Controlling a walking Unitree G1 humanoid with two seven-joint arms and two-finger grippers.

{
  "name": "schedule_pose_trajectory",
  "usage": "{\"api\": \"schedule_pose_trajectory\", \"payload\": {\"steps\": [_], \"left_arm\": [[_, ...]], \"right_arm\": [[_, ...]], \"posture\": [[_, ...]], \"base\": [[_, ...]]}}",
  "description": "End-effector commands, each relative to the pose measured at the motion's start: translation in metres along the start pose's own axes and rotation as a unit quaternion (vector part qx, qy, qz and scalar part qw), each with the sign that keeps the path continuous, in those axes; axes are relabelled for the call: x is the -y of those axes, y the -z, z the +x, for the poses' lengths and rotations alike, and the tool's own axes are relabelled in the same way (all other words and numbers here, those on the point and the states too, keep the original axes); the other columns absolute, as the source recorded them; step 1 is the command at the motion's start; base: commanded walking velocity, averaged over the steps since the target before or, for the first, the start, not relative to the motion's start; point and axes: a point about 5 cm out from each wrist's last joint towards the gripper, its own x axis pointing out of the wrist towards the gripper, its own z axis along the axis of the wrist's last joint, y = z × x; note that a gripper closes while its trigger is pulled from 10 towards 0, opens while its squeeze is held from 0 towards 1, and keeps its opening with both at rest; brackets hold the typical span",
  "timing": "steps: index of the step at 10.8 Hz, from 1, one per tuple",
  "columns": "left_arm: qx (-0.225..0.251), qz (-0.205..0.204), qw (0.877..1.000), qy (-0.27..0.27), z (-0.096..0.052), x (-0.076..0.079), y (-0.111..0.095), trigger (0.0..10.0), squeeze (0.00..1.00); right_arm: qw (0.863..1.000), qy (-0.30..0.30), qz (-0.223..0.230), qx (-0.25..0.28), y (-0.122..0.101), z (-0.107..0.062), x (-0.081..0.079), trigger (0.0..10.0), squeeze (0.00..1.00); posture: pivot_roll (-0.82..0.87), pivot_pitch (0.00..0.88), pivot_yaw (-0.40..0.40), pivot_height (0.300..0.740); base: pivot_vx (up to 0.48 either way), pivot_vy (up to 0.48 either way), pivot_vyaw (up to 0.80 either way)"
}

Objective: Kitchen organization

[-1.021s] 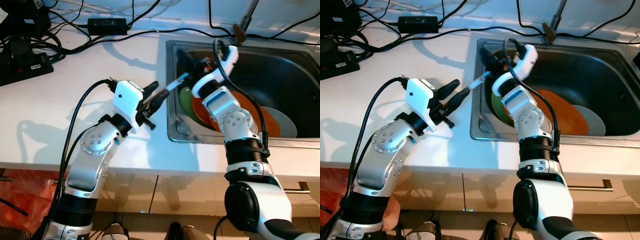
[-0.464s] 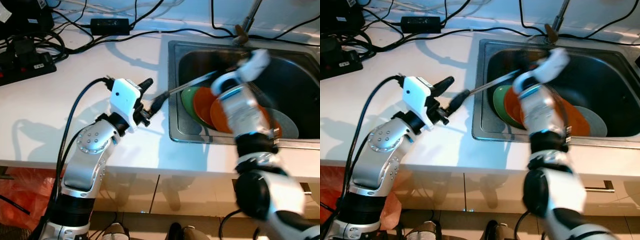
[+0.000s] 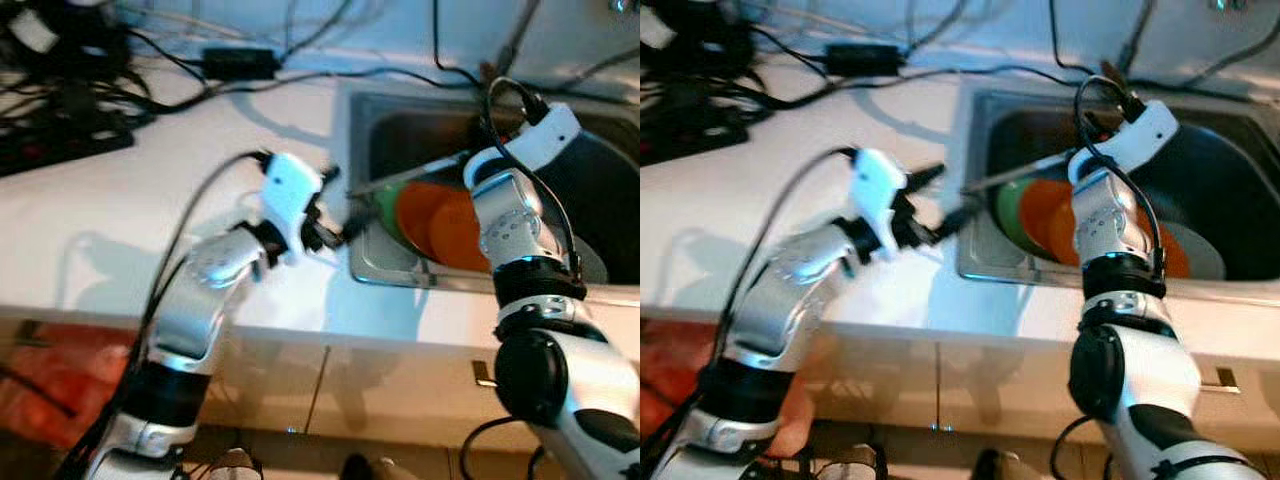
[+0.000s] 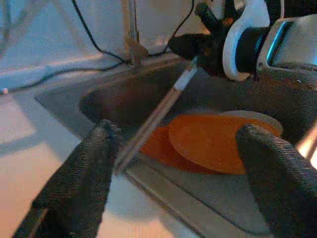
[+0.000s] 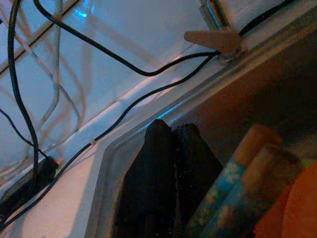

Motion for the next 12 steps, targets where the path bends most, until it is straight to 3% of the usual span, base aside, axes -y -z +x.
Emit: {"api": "schedule_pose_trajectory", "payload": {"steps": [1,2,3,5,6,7,8,9,10,11,12], "left_arm": [[-0.015,-0.018,0.999,0.028,0.005,0.006,0.002,10.0,0.26],[-0.031,-0.029,0.997,0.057,0.011,0.01,0.004,10.0,0.0],[-0.035,-0.028,0.997,0.066,0.013,0.012,0.003,10.0,0.0],[-0.04,-0.029,0.996,0.076,0.016,0.013,0.0,10.0,0.0],[-0.031,-0.043,0.997,0.047,0.019,0.005,-0.002,10.0,0.0],[-0.022,-0.067,0.997,0.006,0.021,-0.008,-0.004,10.0,0.0],[-0.025,-0.078,0.996,-0.016,0.022,-0.015,-0.004,10.0,0.0],[-0.023,-0.078,0.996,-0.041,0.021,-0.02,-0.003,10.0,0.0],[-0.024,-0.075,0.996,-0.049,0.021,-0.02,-0.002,10.0,0.0],[-0.027,-0.075,0.995,-0.058,0.02,-0.021,0.001,10.0,0.0],[-0.028,-0.072,0.995,-0.069,0.019,-0.021,0.003,10.0,0.0]], "right_arm": [[0.992,0.082,-0.081,-0.058,0.025,-0.009,0.042,2.5,0.0],[0.981,0.123,-0.143,-0.053,0.023,-0.012,0.059,2.6,0.0],[0.974,0.146,-0.168,-0.049,0.02,-0.013,0.066,3.3,0.0],[0.959,0.196,-0.202,-0.041,0.014,-0.018,0.084,2.9,0.0],[0.963,0.182,-0.194,-0.044,0.018,-0.018,0.083,2.4,0.0],[0.966,0.159,-0.199,-0.051,0.026,-0.017,0.074,3.5,0.0],[0.967,0.151,-0.198,-0.054,0.03,-0.017,0.069,3.5,0.0],[0.97,0.13,-0.2,-0.052,0.038,-0.016,0.057,4.9,0.0],[0.971,0.121,-0.198,-0.051,0.041,-0.016,0.051,4.9,0.0],[0.973,0.104,-0.2,-0.05,0.044,-0.014,0.041,8.7,0.0],[0.976,0.095,-0.191,-0.049,0.046,-0.013,0.033,10.0,0.0]], "posture": [[0.12,0.12,-0.058,0.74],[0.13,0.115,-0.056,0.74],[0.13,0.112,-0.053,0.74],[0.13,0.112,-0.047,0.74],[0.13,0.115,-0.046,0.74],[0.12,0.114,-0.046,0.74],[0.12,0.114,-0.046,0.74],[0.12,0.113,-0.047,0.74],[0.12,0.113,-0.047,0.74],[0.12,0.111,-0.047,0.74],[0.13,0.111,-0.051,0.74]], "base": [[0.0,0.0,0.0],[0.0,0.0,0.0],[0.0,0.0,0.0],[0.0,0.0,0.0],[0.0,0.0,0.0],[0.0,0.0,0.0],[0.0,0.0,0.0],[0.48,0.0,0.0],[0.48,0.0,0.0],[0.48,0.0,0.0],[0.322,0.0,0.0]]}}
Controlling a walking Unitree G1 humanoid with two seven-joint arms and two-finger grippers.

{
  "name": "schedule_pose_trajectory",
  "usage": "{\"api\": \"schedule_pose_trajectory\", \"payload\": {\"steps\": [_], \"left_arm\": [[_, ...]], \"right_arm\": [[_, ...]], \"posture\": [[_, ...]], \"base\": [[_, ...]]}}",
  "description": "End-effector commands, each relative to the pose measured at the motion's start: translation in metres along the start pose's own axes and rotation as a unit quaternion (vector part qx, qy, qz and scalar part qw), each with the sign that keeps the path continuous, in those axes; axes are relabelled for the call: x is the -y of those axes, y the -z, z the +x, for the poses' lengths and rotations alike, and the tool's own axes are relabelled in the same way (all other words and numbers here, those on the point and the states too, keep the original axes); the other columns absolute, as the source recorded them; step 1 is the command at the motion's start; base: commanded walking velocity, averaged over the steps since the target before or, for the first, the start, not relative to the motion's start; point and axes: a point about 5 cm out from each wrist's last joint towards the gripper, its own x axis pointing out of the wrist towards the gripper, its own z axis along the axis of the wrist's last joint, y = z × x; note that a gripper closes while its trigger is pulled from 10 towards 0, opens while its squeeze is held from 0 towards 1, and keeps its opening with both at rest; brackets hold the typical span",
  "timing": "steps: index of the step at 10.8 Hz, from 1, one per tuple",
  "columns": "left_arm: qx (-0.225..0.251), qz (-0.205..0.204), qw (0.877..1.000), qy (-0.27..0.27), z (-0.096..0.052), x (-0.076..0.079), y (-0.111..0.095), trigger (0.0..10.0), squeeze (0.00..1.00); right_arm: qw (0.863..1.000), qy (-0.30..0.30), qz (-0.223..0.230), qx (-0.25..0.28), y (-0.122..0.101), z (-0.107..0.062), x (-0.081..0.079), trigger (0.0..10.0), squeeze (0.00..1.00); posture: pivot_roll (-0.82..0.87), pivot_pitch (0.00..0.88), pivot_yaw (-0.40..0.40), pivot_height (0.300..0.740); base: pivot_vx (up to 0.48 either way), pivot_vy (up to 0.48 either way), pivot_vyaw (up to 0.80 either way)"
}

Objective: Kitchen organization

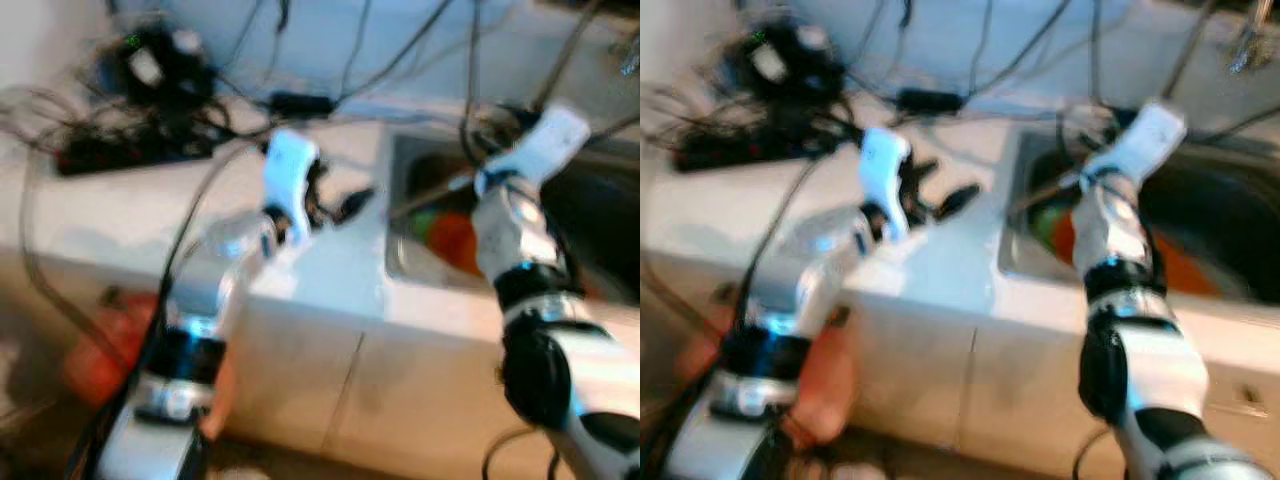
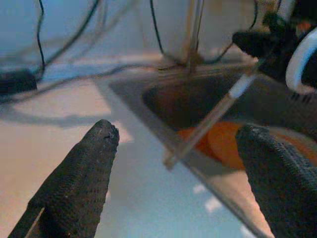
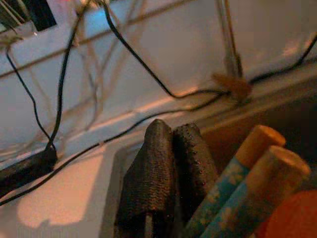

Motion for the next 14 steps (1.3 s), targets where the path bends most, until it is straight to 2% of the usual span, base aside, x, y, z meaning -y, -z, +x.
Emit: {"api": "schedule_pose_trajectory", "payload": {"steps": [1,3,6,8,9,11,14], "left_arm": [[0.013,0.016,1.0,-0.01,0.001,-0.003,-0.009,10.0,0.0],[0.015,0.019,0.999,-0.022,-0.002,-0.008,-0.008,10.0,0.0],[0.02,0.021,0.999,-0.021,-0.003,-0.007,-0.008,10.0,0.0],[0.024,0.019,0.999,-0.014,-0.003,-0.005,-0.009,10.0,0.0],[0.024,0.021,0.999,-0.016,-0.003,-0.006,-0.009,10.0,0.0],[0.023,0.02,0.999,-0.015,-0.003,-0.009,-0.01,10.0,0.0],[0.021,0.023,0.999,-0.008,-0.004,-0.008,-0.009,10.0,0.0]], "right_arm": [[0.995,0.008,-0.046,-0.086,0.042,-0.011,0.009,10.0,0.0],[0.996,0.022,-0.043,-0.077,0.04,-0.01,0.018,10.0,0.0],[0.99,0.121,-0.056,-0.036,0.024,-0.008,0.063,10.0,0.0],[0.988,0.142,-0.054,-0.027,0.019,-0.007,0.074,10.0,0.0],[0.987,0.149,-0.052,-0.03,0.017,-0.007,0.079,10.0,0.0],[0.988,0.146,-0.049,-0.031,0.019,-0.007,0.077,10.0,0.0],[0.989,0.137,-0.04,-0.031,0.021,-0.008,0.074,10.0,0.0]], "posture": [[0.13,0.109,-0.053,0.74],[0.13,0.105,-0.049,0.74],[0.13,0.1,-0.049,0.74],[0.12,0.099,-0.05,0.74],[0.12,0.099,-0.047,0.74],[0.12,0.102,-0.046,0.74],[0.12,0.102,-0.046,0.74]], "base": [[0.0,0.0,0.0],[0.0,0.0,0.0],[0.0,0.0,0.0],[0.0,0.0,0.0],[0.0,0.0,0.0],[0.0,0.0,-0.8],[0.292,-0.379,0.0]]}}
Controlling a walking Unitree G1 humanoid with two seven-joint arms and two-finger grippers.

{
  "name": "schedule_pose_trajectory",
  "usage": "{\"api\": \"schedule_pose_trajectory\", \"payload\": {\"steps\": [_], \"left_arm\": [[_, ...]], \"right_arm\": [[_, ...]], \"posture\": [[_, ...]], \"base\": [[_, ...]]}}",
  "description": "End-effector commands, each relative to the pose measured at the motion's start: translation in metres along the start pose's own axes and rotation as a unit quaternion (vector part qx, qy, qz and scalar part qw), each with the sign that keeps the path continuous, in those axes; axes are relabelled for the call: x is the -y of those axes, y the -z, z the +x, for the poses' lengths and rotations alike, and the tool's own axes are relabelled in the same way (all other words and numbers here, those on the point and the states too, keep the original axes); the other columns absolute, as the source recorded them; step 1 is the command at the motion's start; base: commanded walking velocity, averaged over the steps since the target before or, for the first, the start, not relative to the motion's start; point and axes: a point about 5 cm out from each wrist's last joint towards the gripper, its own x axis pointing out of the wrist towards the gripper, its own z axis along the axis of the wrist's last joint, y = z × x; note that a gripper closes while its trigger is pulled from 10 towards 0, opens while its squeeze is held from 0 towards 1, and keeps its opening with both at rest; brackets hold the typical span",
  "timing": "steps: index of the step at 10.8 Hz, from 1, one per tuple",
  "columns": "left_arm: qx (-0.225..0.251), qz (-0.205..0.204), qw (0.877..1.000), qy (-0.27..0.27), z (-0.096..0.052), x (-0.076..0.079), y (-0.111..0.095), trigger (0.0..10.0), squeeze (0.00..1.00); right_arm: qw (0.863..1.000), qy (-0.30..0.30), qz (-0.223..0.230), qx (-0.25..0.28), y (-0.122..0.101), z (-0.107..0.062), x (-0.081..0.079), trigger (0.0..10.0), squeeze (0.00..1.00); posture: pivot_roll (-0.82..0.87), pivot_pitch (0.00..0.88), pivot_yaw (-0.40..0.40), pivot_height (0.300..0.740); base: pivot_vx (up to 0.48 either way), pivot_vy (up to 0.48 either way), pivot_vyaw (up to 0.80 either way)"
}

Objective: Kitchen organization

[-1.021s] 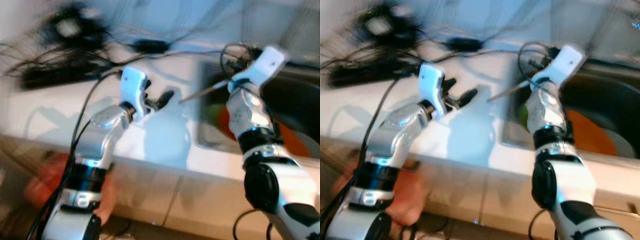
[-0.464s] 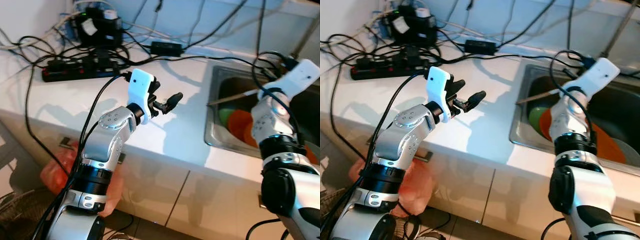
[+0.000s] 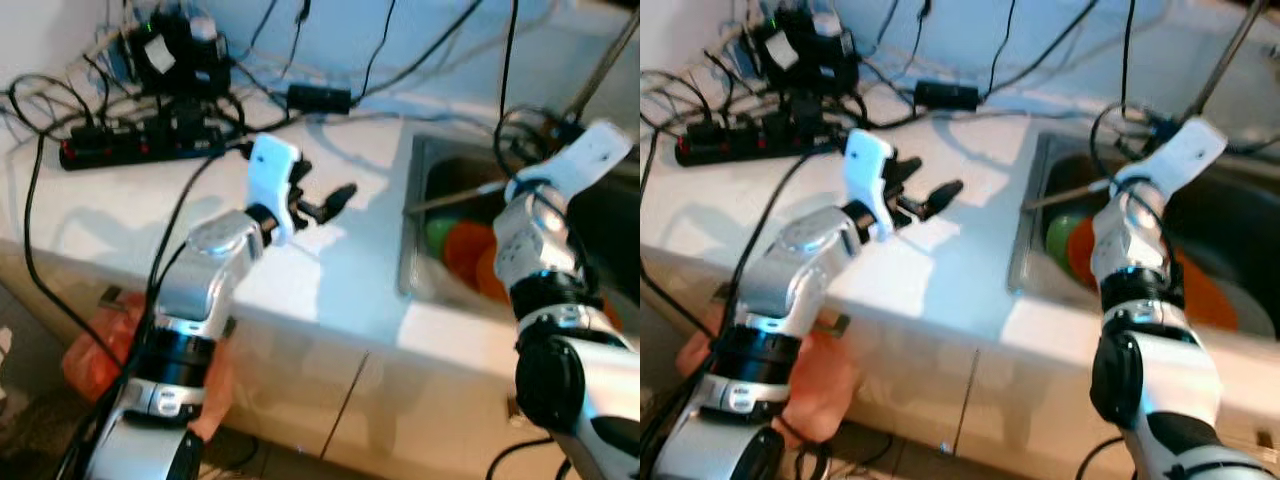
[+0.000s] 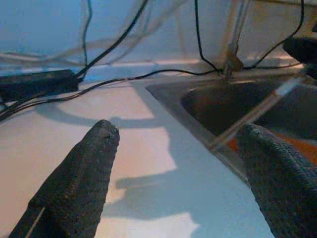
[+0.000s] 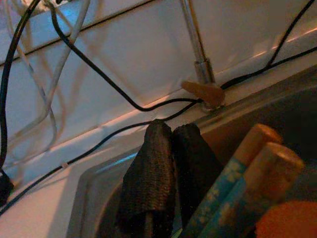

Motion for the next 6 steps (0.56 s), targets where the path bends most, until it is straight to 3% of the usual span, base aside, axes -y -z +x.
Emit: {"api": "schedule_pose_trajectory", "payload": {"steps": [1,4,6], "left_arm": [[0.003,0.002,1.0,0.013,0.002,0.006,-0.002,10.0,0.0],[0.002,0.004,1.0,0.018,0.003,0.007,-0.001,10.0,0.0],[-0.002,0.006,1.0,0.021,0.002,0.007,0.0,10.0,0.0]], "right_arm": [[0.995,0.05,-0.059,-0.057,0.029,-0.005,0.039,10.0,0.0],[0.997,0.055,-0.031,-0.049,0.024,-0.003,0.041,10.0,0.0],[0.995,0.081,-0.04,-0.039,0.02,-0.001,0.05,10.0,0.0]], "posture": [[0.12,0.101,-0.046,0.74],[0.12,0.098,-0.045,0.74],[0.13,0.097,-0.044,0.74]], "base": [[0.292,-0.375,0.0],[0.295,-0.374,0.0],[0.308,-0.326,0.0]]}}
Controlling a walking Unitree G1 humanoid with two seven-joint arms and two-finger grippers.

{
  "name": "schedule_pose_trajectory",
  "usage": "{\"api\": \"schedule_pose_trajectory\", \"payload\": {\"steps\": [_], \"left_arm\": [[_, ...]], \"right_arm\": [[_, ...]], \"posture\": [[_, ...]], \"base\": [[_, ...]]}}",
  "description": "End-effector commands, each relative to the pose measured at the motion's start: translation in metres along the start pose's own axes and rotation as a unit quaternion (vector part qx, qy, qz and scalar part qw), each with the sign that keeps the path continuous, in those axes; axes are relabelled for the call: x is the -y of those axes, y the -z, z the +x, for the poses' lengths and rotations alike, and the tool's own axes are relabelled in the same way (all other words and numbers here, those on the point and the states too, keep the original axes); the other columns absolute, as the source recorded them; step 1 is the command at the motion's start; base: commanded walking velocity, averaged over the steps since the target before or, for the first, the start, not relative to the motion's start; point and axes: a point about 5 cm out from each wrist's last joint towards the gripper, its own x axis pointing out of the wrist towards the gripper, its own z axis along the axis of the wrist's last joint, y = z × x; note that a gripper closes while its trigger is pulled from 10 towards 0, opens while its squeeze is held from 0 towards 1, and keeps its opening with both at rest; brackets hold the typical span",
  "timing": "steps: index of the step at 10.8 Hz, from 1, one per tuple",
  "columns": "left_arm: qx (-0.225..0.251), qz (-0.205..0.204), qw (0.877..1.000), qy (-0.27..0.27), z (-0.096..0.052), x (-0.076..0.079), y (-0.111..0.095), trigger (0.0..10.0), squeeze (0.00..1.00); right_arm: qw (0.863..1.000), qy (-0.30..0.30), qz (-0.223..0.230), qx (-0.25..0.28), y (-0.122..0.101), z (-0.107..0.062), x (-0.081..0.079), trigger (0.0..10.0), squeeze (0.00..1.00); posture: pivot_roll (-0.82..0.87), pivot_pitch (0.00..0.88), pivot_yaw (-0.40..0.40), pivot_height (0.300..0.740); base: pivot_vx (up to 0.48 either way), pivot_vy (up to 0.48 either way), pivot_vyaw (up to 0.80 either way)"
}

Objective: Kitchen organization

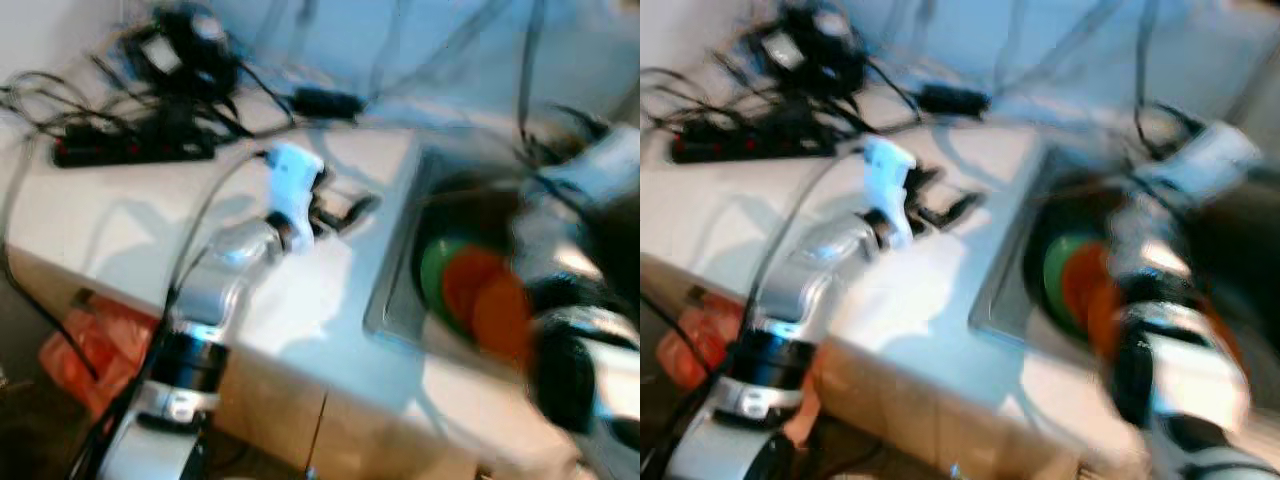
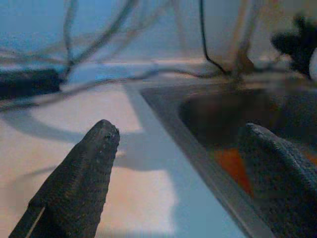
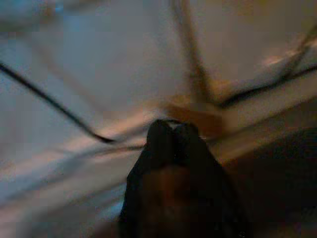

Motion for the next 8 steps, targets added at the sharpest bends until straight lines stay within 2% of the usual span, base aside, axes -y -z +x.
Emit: {"api": "schedule_pose_trajectory", "payload": {"steps": [1,4,7,8], "left_arm": [[-0.006,-0.003,1.0,-0.009,-0.004,-0.005,0.003,10.0,0.0],[-0.005,-0.01,1.0,-0.012,-0.004,-0.003,0.006,10.0,0.0],[-0.003,-0.02,1.0,-0.003,-0.006,-0.002,0.006,10.0,0.0],[0.003,-0.011,1.0,-0.003,-0.005,-0.002,0.002,10.0,0.0]], "right_arm": [[0.998,0.016,-0.03,-0.049,0.027,-0.008,0.006,10.0,0.0],[0.997,-0.016,-0.043,-0.059,0.037,-0.015,-0.004,10.0,0.0],[0.996,-0.028,-0.051,-0.067,0.047,-0.021,-0.005,10.0,0.0],[0.995,-0.032,-0.058,-0.071,0.05,-0.023,-0.005,10.0,0.0]], "posture": [[0.13,0.096,-0.045,0.74],[0.12,0.094,-0.048,0.74],[0.13,0.1,-0.043,0.74],[0.13,0.1,-0.045,0.74]], "base": [[0.304,-0.289,0.0],[0.0,0.0,0.0],[0.0,0.0,0.0],[0.277,0.39,0.0]]}}
